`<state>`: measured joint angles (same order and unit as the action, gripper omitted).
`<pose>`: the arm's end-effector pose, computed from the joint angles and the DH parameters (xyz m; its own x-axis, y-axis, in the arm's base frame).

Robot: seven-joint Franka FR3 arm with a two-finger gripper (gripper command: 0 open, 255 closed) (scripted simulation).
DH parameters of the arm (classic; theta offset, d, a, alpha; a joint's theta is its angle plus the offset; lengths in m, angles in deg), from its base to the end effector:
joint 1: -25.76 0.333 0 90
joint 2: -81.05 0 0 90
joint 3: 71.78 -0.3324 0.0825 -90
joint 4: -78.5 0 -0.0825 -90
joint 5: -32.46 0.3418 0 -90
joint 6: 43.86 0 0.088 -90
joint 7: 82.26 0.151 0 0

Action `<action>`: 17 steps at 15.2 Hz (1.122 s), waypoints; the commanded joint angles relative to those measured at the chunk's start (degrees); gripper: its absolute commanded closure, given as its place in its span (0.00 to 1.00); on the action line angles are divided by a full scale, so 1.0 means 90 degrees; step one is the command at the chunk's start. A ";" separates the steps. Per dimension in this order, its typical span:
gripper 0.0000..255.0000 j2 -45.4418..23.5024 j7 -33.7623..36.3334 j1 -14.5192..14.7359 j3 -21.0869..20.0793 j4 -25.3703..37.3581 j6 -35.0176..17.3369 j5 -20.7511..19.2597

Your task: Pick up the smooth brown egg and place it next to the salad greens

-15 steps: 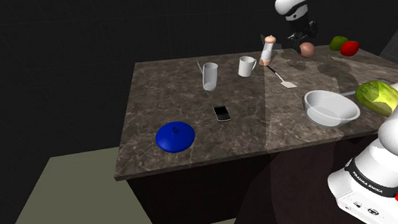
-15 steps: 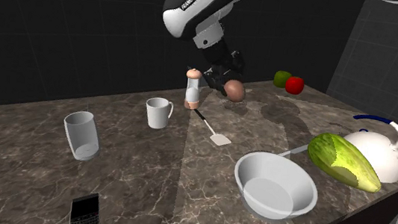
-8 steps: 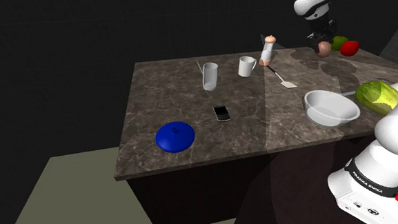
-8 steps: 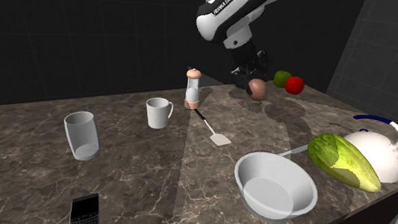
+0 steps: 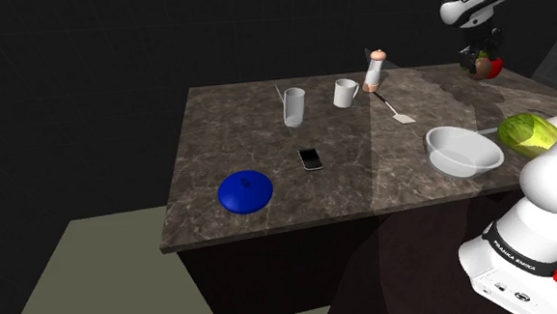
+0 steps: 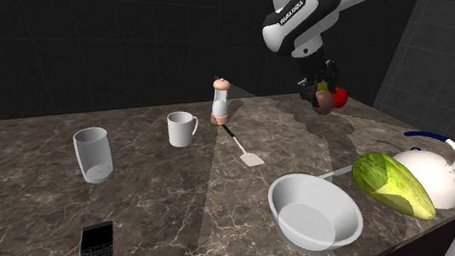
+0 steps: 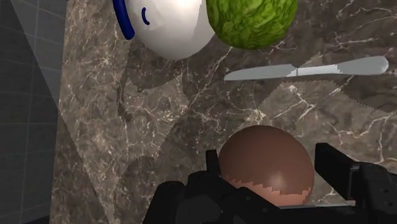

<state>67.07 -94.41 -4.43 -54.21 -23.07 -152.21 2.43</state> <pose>0.3549 -0.4597 0.4261 0.8503 -0.4526 -0.2687 -0.2945 -0.8322 0.4697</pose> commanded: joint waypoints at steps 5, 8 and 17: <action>1.00 -0.0382 -0.0793 -0.0588 0.0302 0.0411 -0.0428 0.0097; 1.00 -0.0633 -0.1203 -0.0909 0.0427 0.0693 -0.0622 0.0203; 1.00 -0.0964 -0.1085 -0.1060 0.0457 0.0463 -0.1198 0.0201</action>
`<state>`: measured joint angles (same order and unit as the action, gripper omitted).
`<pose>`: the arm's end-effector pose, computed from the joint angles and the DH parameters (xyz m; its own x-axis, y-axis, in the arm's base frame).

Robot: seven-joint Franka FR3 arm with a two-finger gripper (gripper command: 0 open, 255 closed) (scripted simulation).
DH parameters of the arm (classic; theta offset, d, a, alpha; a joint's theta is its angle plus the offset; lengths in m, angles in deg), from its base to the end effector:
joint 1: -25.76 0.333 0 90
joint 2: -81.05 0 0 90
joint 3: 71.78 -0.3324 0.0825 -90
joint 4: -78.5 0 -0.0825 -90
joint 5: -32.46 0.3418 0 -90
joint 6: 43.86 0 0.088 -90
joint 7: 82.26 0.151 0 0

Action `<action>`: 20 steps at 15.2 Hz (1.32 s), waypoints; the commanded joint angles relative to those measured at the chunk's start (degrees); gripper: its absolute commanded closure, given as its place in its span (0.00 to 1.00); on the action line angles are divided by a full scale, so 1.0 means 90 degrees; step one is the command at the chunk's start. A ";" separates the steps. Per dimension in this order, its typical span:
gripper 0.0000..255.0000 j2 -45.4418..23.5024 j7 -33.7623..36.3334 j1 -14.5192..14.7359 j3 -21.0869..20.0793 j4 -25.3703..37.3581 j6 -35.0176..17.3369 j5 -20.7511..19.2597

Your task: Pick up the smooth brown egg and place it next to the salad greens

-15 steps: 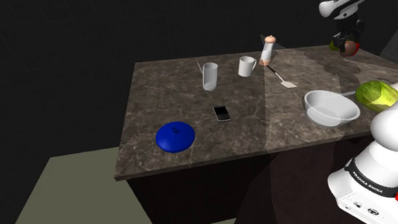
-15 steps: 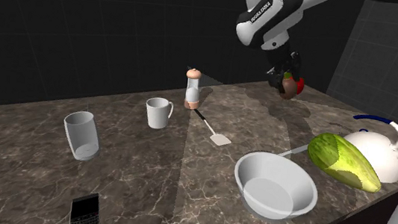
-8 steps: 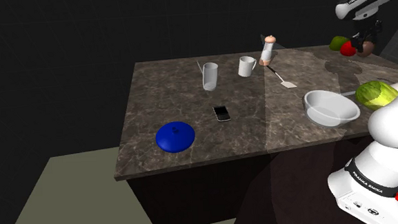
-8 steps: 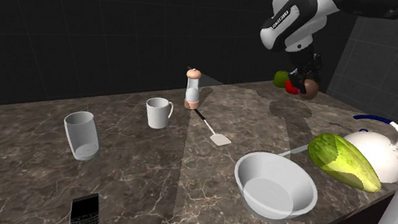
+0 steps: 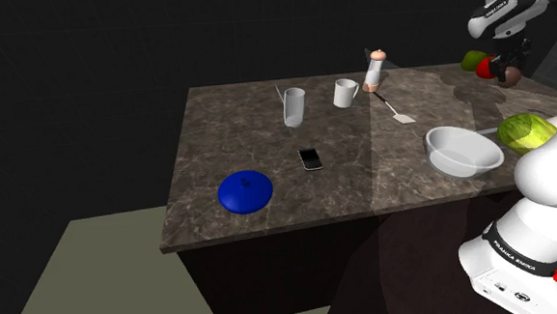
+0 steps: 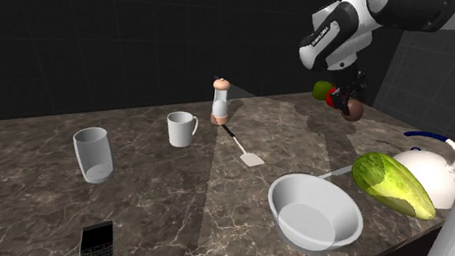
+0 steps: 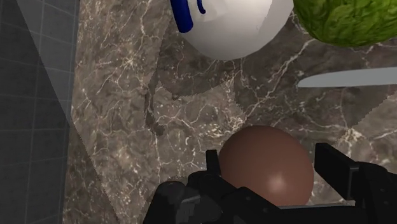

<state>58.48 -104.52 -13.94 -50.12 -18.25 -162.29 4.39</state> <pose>0.2874 -0.5639 0.3913 0.8507 -0.4516 -0.2691 -0.2934 -0.8326 0.4698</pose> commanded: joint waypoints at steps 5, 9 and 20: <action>1.00 -0.0190 0.0200 -0.0024 0.0000 -0.0242 -0.0390 -0.0044; 1.00 -0.0353 0.0328 -0.0044 -0.0004 -0.0352 -0.0633 -0.0064; 1.00 -0.0881 0.0671 -0.0102 -0.0019 -0.0540 -0.1269 -0.0112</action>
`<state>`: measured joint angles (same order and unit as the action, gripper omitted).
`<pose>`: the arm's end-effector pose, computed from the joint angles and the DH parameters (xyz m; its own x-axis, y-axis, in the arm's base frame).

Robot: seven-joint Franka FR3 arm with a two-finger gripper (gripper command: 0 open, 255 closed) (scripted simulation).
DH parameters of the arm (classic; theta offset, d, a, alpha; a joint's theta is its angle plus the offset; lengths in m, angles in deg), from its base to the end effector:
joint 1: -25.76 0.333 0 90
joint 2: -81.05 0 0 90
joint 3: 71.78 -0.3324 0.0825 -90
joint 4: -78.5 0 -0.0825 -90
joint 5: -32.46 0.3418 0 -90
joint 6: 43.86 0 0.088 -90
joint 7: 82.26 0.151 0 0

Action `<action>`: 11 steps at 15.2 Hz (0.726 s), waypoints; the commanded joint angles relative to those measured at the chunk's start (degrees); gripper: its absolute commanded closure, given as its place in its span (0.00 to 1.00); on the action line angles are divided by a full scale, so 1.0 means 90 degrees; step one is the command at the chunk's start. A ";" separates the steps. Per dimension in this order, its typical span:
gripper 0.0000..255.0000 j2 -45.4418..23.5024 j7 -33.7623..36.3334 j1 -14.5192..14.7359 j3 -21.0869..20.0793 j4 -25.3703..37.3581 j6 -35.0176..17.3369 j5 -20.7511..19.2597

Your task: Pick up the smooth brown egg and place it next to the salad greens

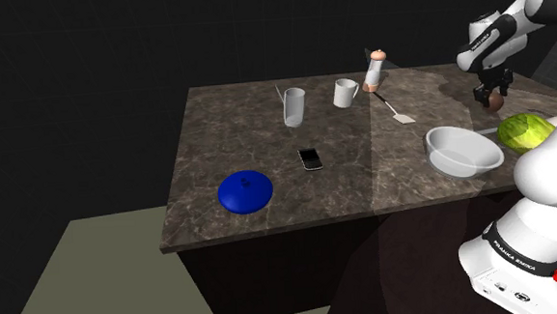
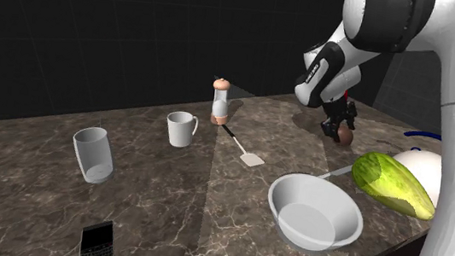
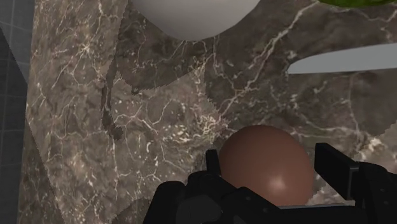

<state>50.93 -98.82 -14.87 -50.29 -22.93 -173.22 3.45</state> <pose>0.2917 -0.5683 0.2914 0.8508 -0.4513 -0.2691 -0.2930 -0.8327 0.4698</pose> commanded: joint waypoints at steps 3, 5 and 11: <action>1.00 -0.0205 0.0129 -0.0016 -0.0007 -0.0042 -0.0219 -0.0018; 1.00 -0.0318 0.0190 -0.0028 -0.0011 -0.0050 -0.0326 -0.0025; 1.00 -0.0388 0.0227 -0.0037 -0.0015 -0.0052 -0.0390 -0.0031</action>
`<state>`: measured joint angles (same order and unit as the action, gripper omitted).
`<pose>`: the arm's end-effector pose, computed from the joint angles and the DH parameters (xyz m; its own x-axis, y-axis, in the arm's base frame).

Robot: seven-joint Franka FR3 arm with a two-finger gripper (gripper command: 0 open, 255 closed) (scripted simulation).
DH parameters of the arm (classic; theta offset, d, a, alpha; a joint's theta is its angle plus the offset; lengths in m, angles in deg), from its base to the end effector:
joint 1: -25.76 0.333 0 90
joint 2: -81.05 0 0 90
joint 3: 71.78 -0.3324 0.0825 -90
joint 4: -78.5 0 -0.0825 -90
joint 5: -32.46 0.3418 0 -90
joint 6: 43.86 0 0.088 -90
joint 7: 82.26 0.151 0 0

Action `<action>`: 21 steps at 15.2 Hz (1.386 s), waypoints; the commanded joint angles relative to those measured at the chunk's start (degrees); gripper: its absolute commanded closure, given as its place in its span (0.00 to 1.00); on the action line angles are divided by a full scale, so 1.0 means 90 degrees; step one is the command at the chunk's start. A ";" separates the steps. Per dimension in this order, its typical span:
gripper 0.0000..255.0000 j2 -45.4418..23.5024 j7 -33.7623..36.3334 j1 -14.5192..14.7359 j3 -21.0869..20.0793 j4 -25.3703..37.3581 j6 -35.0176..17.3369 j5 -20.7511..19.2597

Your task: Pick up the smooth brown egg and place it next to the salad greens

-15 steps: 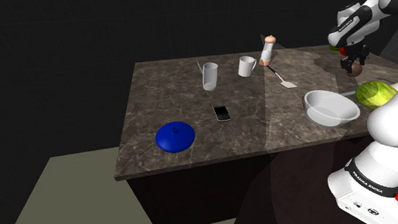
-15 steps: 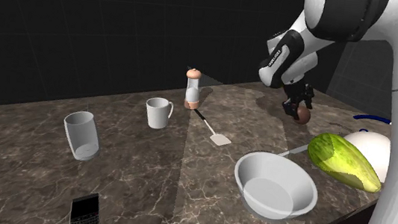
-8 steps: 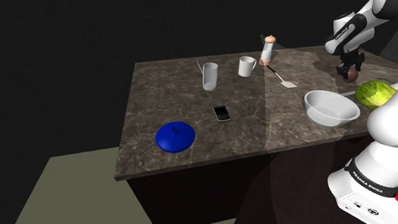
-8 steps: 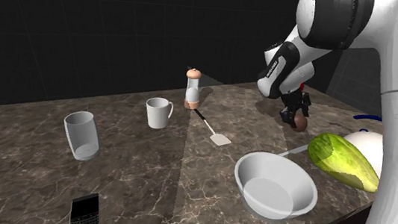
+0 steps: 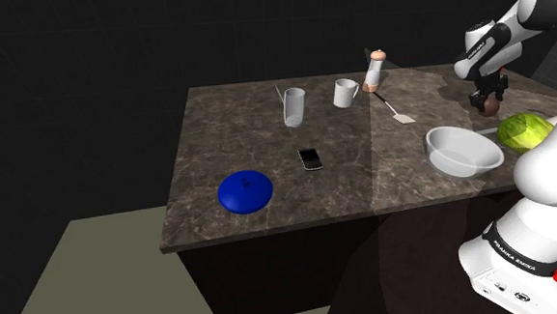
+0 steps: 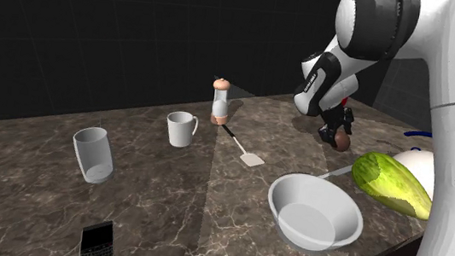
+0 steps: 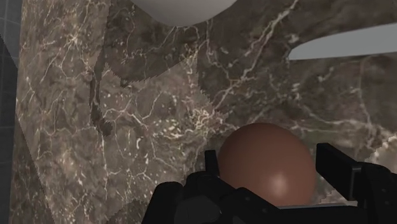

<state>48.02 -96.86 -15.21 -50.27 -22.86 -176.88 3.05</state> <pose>0.2957 -0.5734 0.2655 0.8554 -0.4528 -0.2514 -0.2956 -0.8255 0.4808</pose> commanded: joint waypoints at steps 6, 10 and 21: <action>0.00 -0.0042 0.0027 0.0013 -0.0015 -0.0096 0.0008 0.0004; 0.00 0.0069 0.0007 0.0073 -0.0029 -0.0064 0.0171 0.0019; 0.00 0.0412 -0.0006 0.0271 -0.0066 -0.0026 0.0617 0.0042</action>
